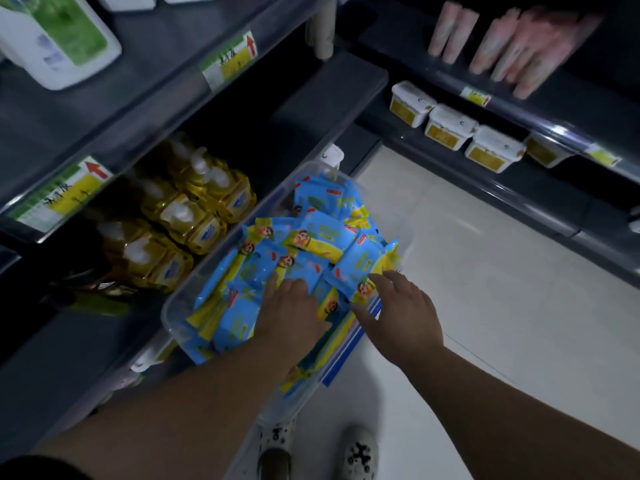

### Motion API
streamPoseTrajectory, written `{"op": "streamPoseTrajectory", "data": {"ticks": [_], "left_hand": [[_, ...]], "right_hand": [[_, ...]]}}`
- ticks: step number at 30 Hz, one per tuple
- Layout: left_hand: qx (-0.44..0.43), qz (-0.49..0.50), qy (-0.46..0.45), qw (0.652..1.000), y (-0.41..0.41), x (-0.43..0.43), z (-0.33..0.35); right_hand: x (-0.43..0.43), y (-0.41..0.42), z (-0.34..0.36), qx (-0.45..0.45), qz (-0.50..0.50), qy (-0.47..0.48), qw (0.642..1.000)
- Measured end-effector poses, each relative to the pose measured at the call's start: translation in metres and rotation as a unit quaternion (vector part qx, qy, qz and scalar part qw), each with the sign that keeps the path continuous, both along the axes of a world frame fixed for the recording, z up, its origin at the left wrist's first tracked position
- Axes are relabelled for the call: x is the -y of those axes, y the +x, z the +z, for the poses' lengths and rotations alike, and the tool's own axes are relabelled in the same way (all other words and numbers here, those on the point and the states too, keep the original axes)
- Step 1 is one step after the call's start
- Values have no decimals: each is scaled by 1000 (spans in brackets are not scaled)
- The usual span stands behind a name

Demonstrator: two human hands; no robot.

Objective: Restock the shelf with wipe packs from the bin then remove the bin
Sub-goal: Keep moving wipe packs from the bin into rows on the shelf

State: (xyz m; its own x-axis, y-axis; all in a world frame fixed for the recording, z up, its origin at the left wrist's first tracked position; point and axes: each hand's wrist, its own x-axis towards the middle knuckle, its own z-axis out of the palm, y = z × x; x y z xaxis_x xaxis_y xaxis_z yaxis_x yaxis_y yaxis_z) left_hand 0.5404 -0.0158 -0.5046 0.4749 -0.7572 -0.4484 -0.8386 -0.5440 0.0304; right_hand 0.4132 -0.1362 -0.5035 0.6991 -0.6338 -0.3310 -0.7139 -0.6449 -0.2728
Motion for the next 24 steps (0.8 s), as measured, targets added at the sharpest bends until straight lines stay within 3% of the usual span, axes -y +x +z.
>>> {"op": "streamPoseTrajectory", "data": {"ticks": [5,9,11,15,18,20,24], "left_hand": [[-9,27,-24,999,6,3,-4],[-81,136,-158,975,22,7,19],[-180,233,-210,932,31,13,32],[-300,345,-320,830,39,32,45],[-376,400,-334,766,40,44,43],[-383,394,-319,772,44,47,34],[-269,313,-257,874,71,52,13]], "right_hand": [[3,-6,-4,34,-8,8,999],[3,7,5,129,-129,118,976],[3,19,11,153,-192,198,949],[1,41,26,219,-247,399,855],[1,48,30,260,-274,491,785],[4,49,28,260,-293,507,767],[18,44,16,251,-319,469,785]]}}
